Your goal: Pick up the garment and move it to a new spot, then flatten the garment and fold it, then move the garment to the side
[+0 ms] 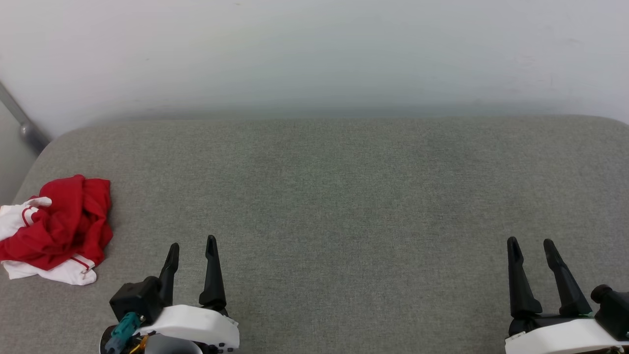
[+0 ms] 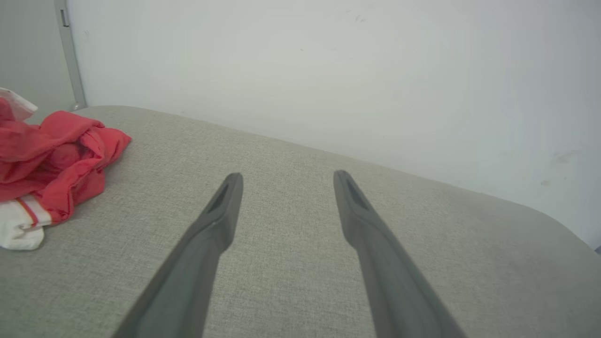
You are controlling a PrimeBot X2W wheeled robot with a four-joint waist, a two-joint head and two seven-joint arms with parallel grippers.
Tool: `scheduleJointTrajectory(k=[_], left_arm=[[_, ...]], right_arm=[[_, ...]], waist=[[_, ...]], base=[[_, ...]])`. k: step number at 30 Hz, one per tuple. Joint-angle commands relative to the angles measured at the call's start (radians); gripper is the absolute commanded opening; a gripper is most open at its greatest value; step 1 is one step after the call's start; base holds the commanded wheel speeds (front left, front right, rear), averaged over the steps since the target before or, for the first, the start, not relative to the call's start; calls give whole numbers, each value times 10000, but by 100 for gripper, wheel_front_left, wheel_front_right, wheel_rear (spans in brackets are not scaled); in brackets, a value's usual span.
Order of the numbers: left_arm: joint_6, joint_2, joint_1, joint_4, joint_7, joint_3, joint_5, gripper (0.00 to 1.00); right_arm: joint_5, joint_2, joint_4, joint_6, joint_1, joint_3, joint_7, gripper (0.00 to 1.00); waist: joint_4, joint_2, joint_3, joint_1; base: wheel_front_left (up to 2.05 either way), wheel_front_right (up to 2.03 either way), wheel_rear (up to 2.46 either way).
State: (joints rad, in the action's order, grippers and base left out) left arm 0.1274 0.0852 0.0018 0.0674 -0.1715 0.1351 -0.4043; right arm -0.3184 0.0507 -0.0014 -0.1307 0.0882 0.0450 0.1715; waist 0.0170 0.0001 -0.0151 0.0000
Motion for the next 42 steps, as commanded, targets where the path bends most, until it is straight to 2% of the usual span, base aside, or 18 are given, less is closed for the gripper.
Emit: scheduleJointTrajectory(k=[1,14,42], left_arm=[[44,39,57,-129,-116,54,340,100],[72,-59,219,-129,-383,99,1368,100],[-226,-325,563,-110,-907,-247,2985,100]], right_arm=[[333,-1,-172,-1,92,-27,104,100],[1208,-3,-374,-1,279,-54,374,100],[2677,-10,-567,1,683,-148,914,100]], waist=[[5,-1,-1,0],[30,-1,31,0],[150,-1,62,0]], base=[[0,0,0],[0,0,0],[0,0,0]])
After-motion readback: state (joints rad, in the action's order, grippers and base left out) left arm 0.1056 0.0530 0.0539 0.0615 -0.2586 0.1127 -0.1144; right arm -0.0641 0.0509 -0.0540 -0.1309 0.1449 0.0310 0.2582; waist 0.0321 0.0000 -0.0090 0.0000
